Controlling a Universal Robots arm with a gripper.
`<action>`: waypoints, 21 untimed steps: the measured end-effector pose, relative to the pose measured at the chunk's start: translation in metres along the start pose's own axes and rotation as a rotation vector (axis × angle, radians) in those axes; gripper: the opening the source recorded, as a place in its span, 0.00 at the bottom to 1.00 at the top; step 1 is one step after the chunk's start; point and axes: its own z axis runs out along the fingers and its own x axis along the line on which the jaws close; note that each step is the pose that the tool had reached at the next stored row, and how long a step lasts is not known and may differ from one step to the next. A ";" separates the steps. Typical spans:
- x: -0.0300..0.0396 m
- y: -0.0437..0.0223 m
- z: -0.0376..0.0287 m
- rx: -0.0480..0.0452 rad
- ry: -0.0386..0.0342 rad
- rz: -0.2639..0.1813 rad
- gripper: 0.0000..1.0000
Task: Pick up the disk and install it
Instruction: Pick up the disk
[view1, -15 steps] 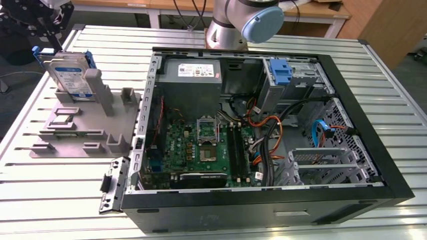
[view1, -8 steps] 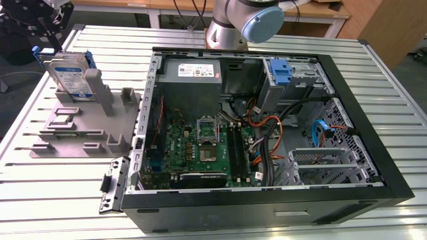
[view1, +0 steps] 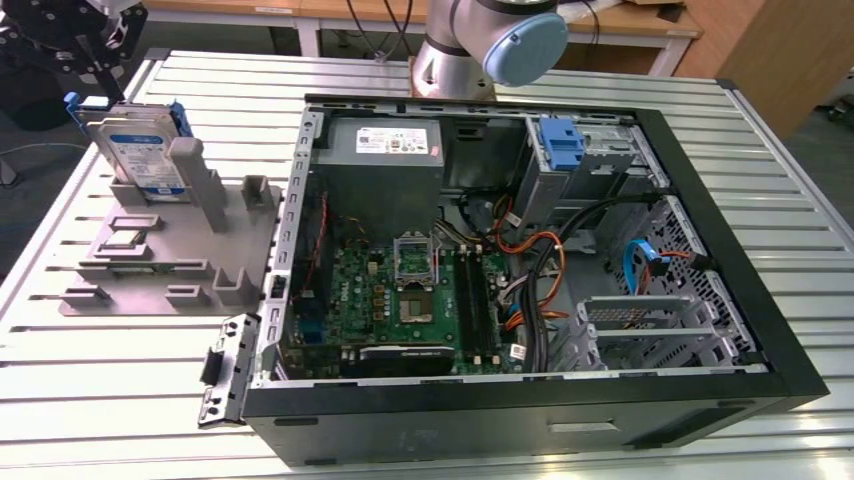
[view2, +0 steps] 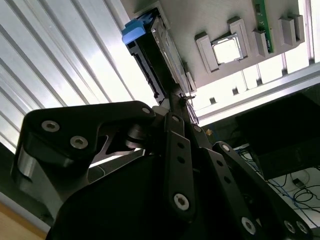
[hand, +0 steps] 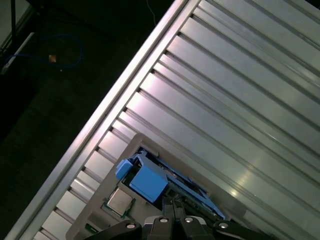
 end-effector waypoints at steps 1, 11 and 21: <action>0.0000 0.0000 0.0000 0.0000 0.0003 -0.005 0.10; 0.0000 0.0000 0.0004 -0.0019 0.0077 -0.170 0.10; 0.0000 0.0000 0.0005 -0.0037 0.0153 -0.337 0.10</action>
